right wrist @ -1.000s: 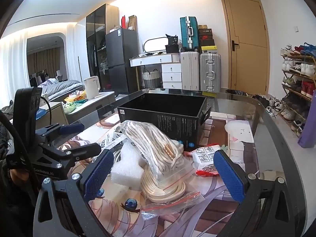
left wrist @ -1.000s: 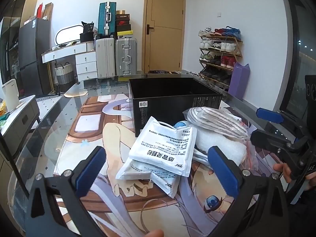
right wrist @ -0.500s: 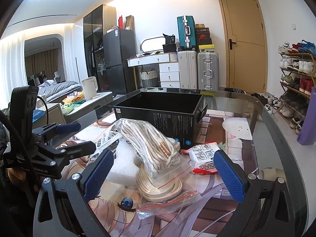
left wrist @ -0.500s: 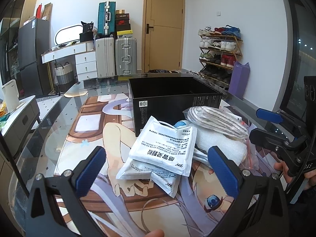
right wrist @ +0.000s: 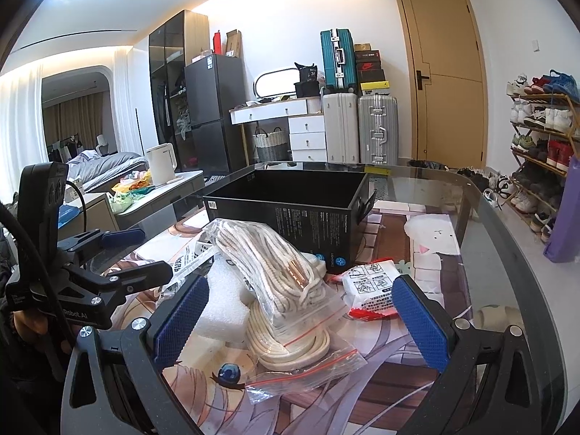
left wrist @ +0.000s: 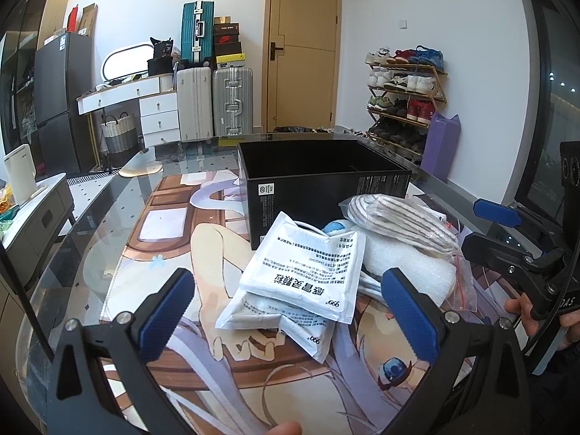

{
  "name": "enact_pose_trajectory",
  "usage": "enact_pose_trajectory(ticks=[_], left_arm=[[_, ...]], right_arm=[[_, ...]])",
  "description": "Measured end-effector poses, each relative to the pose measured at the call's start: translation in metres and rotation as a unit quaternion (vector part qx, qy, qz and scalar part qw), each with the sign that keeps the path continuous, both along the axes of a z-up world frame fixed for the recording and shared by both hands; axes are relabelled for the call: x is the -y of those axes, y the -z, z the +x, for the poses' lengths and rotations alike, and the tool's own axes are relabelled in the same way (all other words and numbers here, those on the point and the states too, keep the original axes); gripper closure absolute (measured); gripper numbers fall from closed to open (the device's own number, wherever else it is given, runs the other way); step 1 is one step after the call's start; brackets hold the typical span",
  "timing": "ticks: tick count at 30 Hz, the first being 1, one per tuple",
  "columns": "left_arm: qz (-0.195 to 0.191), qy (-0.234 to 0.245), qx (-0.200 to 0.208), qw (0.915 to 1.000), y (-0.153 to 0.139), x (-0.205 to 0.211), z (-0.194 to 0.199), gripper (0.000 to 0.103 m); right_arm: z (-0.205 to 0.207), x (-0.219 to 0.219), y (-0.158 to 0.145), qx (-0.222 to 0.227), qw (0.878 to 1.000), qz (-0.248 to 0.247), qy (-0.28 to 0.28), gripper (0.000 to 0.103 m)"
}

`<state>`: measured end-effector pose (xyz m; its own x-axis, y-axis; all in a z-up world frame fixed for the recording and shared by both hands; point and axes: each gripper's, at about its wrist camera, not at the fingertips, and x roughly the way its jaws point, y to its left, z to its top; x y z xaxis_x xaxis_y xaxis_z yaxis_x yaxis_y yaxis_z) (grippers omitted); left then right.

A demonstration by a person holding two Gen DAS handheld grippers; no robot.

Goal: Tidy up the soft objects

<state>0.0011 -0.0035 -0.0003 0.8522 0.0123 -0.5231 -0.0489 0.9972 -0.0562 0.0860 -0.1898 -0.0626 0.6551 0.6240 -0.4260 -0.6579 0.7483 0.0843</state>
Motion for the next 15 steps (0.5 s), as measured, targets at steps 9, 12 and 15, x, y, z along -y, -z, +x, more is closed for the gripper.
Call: enact_pose_trajectory(ticks=[9, 12, 15], left_arm=[[-0.001, 0.0, 0.002, 1.0, 0.0, -0.0009, 0.0, 0.0], [-0.001, 0.0, 0.002, 1.0, -0.0001, -0.0014, 0.0001, 0.0], [0.0, 0.0, 0.002, 1.0, -0.0003, -0.0017, 0.0007, 0.0]], right_arm=[[0.0002, 0.0001, 0.0002, 0.0, 1.0, 0.0, -0.001, 0.001], [0.0002, 0.0001, 0.0003, 0.0, 1.0, 0.0, 0.0, 0.001], [0.0002, 0.0004, 0.0003, 0.0, 1.0, 0.0, 0.0, 0.001]])
